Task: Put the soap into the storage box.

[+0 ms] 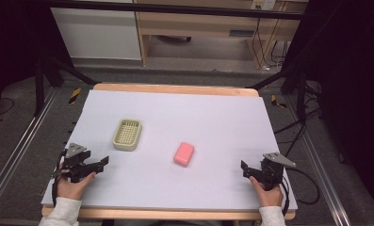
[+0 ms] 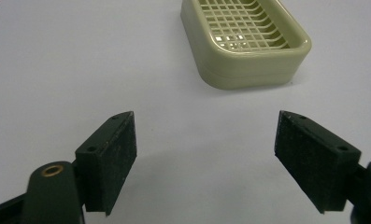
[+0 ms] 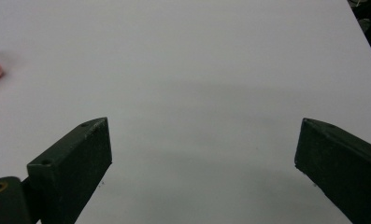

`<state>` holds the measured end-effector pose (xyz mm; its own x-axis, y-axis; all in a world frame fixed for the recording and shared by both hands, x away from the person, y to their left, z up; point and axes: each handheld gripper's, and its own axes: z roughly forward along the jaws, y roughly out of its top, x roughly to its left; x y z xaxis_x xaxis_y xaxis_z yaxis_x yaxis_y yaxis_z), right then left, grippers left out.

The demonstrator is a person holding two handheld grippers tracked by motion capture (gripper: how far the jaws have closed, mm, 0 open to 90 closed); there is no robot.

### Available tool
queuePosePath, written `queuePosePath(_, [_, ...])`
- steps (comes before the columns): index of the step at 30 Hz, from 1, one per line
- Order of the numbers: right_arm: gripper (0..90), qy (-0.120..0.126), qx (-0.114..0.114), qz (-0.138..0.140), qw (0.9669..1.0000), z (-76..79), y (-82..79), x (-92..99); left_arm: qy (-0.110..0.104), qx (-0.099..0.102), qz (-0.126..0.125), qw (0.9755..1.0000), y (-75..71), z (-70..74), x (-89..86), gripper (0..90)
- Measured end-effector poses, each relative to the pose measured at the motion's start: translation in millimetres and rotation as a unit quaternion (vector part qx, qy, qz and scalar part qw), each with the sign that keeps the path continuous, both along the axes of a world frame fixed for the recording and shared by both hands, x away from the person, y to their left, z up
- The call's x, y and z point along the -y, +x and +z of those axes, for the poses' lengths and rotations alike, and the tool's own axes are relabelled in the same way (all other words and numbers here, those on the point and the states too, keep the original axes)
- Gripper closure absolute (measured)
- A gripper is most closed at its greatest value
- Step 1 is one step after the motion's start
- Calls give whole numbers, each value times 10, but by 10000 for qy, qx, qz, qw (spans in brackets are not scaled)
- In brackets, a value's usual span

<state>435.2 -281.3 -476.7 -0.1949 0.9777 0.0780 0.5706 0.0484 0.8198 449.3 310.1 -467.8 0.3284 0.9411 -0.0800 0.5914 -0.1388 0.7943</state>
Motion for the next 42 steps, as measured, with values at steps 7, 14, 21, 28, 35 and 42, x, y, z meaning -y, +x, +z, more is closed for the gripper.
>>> queuePosePath(7, [51,-196,-79,159,9997,-5,-3,-82,-120,63,-86,9999,-20,26,43,229])
queuePosePath(14, [50,-206,-116,165,9996,-19,-2,-85,-181,149,-164,9996,-52,74,122,255])
queuePosePath(21, [48,-240,-100,213,9994,-18,-5,-101,-181,212,-217,9994,-70,110,196,267])
queuePosePath(28, [49,-255,-121,236,9993,-17,-9,-115,-181,306,-264,9990,-97,142,245,304])
queuePosePath(35, [50,-259,-122,284,9992,-20,-7,-142,-159,313,-379,9987,-113,159,316,318])
queuePosePath(42, [50,-214,-154,306,9992,-25,-9,-157,-165,339,-418,9984,-116,186,377,332])
